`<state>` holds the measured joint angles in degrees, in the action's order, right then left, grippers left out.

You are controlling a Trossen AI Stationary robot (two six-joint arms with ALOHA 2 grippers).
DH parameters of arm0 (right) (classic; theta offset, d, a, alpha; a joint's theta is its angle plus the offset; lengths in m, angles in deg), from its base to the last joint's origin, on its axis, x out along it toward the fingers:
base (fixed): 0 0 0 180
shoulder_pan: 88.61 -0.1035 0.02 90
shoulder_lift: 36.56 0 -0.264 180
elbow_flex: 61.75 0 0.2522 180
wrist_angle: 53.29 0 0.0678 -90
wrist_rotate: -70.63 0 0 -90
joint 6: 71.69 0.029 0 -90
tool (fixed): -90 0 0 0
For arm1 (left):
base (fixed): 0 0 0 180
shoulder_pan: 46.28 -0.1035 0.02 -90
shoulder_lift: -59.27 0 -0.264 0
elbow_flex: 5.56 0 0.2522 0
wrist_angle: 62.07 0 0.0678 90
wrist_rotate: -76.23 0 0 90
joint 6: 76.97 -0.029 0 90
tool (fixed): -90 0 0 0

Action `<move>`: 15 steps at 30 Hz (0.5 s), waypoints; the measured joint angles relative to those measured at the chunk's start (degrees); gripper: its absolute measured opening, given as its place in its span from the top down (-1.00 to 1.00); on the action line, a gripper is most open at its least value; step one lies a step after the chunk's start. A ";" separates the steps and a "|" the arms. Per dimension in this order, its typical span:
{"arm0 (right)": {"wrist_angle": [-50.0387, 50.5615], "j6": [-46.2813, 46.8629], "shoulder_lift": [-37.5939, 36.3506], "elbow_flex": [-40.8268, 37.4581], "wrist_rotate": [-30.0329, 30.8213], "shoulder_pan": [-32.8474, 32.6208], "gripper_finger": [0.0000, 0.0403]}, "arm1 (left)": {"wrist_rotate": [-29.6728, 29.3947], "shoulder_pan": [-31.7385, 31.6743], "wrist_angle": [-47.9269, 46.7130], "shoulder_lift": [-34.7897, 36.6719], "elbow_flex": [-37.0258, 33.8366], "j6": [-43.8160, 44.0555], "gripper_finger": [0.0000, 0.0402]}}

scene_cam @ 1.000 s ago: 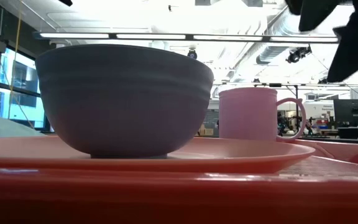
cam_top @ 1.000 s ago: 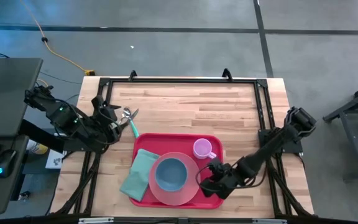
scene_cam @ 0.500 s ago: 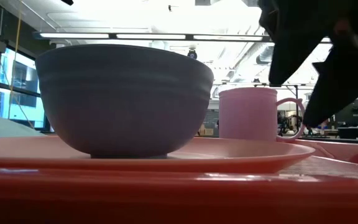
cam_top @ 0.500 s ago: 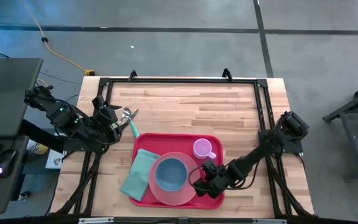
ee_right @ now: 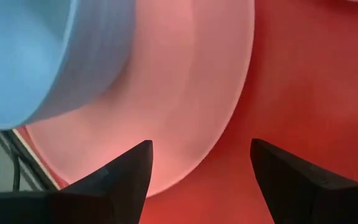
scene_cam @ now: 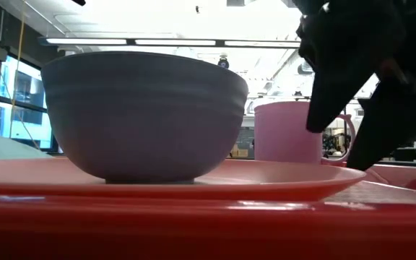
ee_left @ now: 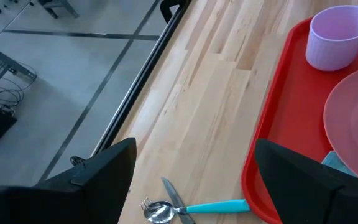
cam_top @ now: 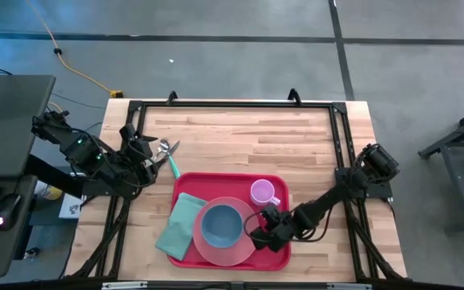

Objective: Set up tray
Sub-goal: Move the pink plate to the right side on the red serving tray

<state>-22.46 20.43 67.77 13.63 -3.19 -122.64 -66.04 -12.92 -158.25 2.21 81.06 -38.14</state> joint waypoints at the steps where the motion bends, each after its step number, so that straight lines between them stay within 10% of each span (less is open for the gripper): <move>1: -0.93 0.15 0.00 -0.65 0.12 0.07 -0.25 | 0.00 0.00 -0.01 0.00 0.00 0.00 -0.79; 15: -10.76 -1.59 0.00 -5.67 -0.19 2.40 -0.16 | -0.42 0.00 -0.01 0.00 0.00 0.00 -0.79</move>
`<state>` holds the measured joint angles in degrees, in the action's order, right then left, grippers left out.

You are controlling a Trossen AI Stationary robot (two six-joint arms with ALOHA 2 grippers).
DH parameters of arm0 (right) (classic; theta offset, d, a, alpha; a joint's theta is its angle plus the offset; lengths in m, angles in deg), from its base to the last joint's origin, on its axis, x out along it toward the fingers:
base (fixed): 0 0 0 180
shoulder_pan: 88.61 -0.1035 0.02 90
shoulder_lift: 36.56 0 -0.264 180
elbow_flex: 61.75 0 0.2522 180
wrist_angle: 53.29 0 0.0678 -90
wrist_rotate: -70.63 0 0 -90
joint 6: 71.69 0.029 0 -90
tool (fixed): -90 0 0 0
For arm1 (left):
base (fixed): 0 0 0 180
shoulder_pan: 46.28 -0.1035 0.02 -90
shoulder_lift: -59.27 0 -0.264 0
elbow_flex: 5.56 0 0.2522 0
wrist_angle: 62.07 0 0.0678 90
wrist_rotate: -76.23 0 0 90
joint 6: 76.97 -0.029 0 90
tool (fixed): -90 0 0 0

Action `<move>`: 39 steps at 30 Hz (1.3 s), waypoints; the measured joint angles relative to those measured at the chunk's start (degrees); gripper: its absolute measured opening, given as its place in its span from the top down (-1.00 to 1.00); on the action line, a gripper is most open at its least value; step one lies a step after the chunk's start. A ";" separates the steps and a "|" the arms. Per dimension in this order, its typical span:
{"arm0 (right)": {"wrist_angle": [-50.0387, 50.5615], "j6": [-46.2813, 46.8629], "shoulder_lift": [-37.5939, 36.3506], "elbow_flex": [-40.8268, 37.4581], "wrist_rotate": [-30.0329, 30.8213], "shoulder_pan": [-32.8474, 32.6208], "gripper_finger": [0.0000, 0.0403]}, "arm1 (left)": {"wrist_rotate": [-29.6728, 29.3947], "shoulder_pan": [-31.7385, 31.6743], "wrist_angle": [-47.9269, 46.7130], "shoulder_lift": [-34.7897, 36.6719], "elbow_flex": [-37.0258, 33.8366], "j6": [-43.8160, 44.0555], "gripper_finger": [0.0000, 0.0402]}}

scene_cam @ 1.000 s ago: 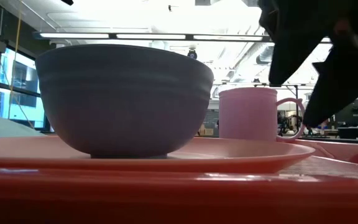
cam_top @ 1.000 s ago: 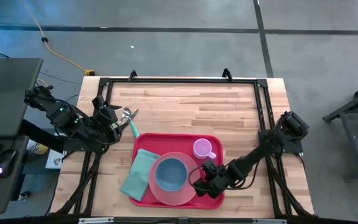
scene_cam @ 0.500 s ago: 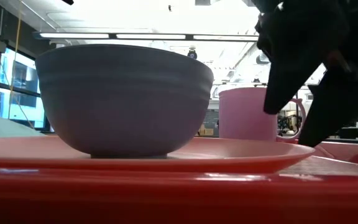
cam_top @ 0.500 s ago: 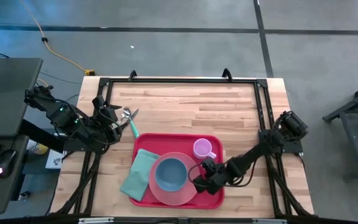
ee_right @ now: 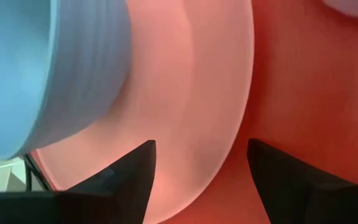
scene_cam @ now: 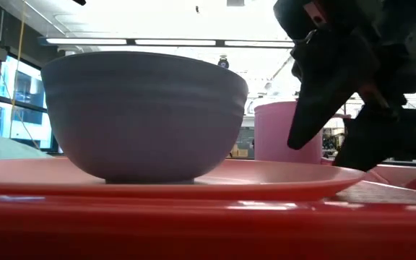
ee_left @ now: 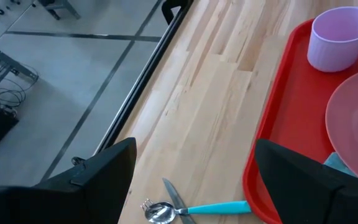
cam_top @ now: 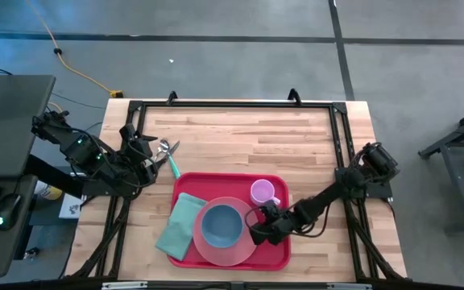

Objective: Set up tray
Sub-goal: Move the pink plate to the right side on the red serving tray

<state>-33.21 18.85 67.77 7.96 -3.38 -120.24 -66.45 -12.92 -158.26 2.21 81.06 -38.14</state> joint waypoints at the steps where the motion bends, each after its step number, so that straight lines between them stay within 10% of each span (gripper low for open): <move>1: 0.02 -0.33 0.00 0.00 -0.01 0.18 -0.13 | -0.02 0.00 0.00 0.00 0.00 0.00 -0.79; 39: 4.32 0.00 -0.09 0.04 -0.68 0.87 0.99 | -0.39 0.00 -0.20 -0.02 0.00 0.02 -0.79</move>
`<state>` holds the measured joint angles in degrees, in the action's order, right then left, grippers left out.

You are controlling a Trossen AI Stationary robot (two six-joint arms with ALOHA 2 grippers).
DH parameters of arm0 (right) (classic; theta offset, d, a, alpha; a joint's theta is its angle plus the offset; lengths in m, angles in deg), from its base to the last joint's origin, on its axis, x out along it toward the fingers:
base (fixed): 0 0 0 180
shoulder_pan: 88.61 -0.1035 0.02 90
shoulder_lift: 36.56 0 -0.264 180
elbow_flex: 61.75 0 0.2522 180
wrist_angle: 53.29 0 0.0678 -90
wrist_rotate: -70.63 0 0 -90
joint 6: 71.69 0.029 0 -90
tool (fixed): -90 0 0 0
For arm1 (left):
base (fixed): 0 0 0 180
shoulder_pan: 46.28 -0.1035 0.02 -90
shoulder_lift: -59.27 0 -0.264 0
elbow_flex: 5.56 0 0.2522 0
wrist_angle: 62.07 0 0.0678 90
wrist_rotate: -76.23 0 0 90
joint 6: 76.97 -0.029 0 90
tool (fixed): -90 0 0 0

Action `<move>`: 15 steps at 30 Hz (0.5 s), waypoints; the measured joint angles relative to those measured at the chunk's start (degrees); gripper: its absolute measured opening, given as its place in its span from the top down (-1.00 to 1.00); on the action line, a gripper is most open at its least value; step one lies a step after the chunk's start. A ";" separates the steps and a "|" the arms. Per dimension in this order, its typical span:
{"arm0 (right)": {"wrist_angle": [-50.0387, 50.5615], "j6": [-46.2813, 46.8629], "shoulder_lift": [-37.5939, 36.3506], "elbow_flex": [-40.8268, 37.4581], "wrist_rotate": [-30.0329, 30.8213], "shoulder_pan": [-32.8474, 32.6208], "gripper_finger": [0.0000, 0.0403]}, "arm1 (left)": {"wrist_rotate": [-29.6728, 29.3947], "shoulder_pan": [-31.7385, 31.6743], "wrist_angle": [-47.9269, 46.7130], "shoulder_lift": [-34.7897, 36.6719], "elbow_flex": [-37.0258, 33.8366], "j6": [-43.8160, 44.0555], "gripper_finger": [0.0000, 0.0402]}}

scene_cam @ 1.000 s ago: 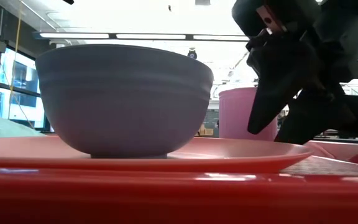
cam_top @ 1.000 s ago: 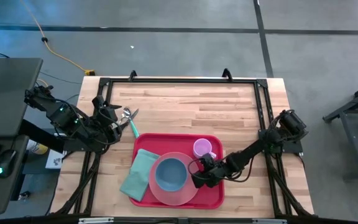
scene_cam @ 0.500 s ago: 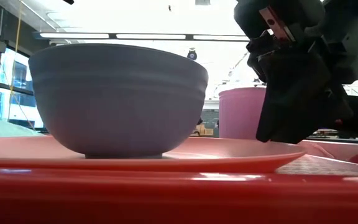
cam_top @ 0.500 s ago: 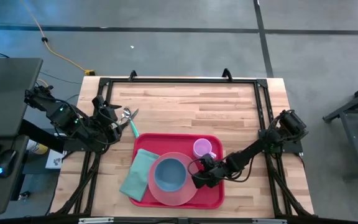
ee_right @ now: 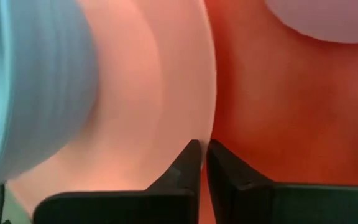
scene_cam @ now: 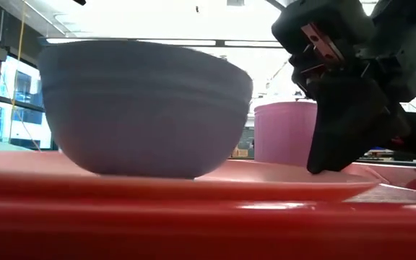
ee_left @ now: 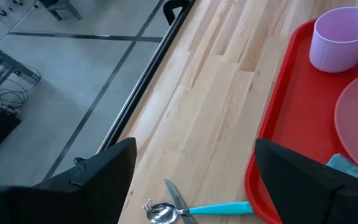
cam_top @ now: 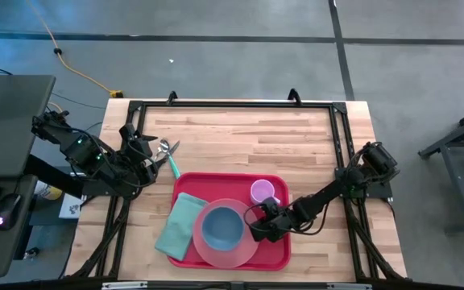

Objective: Set up tray
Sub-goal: Move the pink plate to the right side on the red serving tray

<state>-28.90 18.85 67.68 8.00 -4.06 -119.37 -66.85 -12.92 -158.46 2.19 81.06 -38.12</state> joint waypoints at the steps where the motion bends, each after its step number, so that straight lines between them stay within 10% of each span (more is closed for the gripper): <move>1: 0.30 0.27 0.00 0.00 -0.02 0.00 0.99 | 0.00 0.00 0.00 0.02 0.00 0.00 -0.79; 15: 3.52 2.47 0.00 0.00 -0.90 -0.02 1.00 | 0.02 0.00 0.00 0.00 0.00 -0.01 -0.79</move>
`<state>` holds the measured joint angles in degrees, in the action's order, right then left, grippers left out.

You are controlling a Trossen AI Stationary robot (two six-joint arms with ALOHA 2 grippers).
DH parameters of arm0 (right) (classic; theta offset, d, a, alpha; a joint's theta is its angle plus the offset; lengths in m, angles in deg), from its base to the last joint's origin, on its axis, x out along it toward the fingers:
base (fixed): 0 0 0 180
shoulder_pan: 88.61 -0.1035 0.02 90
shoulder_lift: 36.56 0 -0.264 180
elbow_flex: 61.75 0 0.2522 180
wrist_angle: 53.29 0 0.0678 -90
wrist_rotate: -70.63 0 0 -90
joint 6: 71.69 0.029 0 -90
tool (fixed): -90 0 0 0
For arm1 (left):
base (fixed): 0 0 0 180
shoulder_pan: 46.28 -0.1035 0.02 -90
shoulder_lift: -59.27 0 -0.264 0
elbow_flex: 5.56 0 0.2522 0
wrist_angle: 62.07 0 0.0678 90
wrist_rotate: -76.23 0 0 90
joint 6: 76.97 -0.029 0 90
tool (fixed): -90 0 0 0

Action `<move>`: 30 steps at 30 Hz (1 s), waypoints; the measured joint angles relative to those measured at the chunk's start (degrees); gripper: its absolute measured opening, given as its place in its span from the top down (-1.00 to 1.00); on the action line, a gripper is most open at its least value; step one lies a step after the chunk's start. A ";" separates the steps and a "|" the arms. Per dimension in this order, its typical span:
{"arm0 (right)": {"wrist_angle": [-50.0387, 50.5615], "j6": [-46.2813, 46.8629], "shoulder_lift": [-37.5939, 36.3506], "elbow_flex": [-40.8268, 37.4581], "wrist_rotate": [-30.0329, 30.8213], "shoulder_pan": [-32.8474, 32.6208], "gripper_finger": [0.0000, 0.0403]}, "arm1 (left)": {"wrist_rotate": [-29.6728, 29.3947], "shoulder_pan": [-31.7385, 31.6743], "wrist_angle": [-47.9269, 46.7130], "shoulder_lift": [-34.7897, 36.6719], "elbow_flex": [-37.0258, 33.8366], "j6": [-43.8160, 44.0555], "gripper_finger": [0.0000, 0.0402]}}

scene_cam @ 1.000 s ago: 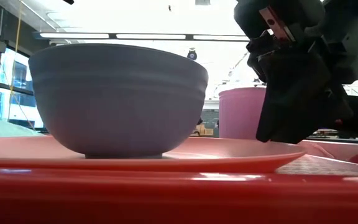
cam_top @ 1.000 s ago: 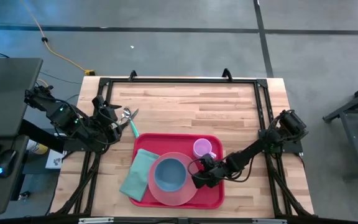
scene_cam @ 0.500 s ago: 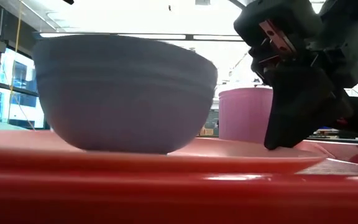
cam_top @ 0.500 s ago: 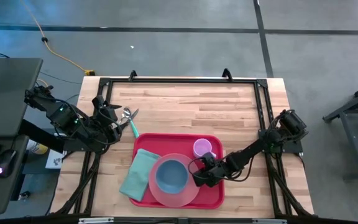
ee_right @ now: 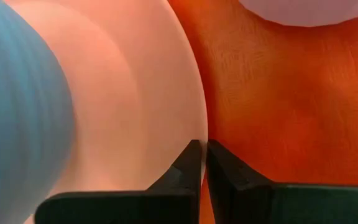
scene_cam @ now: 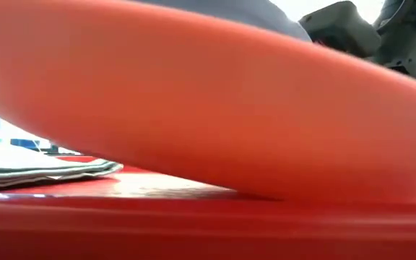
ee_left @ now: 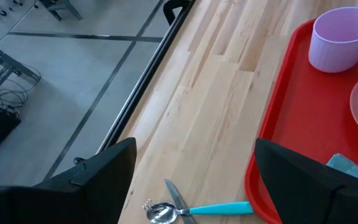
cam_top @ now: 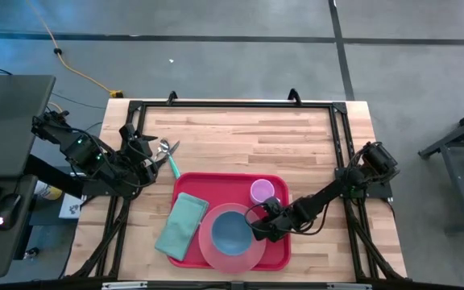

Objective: Set up tray
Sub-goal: Move the pink plate to the right side on the red serving tray

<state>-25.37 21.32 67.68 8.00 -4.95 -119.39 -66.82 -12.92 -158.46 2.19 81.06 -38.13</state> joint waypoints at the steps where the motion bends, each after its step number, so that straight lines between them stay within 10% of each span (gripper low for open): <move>1: 0.01 0.00 0.00 0.00 0.02 0.02 1.00 | 0.00 0.00 0.00 0.01 0.00 0.01 -0.79; 30: 17.75 -0.11 -9.77 -0.02 0.50 0.61 1.00 | 0.02 0.01 0.17 0.00 0.00 -0.01 -0.79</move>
<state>-7.62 21.21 57.91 7.98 -4.45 -118.78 -66.80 -12.91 -158.29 2.19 81.06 -38.14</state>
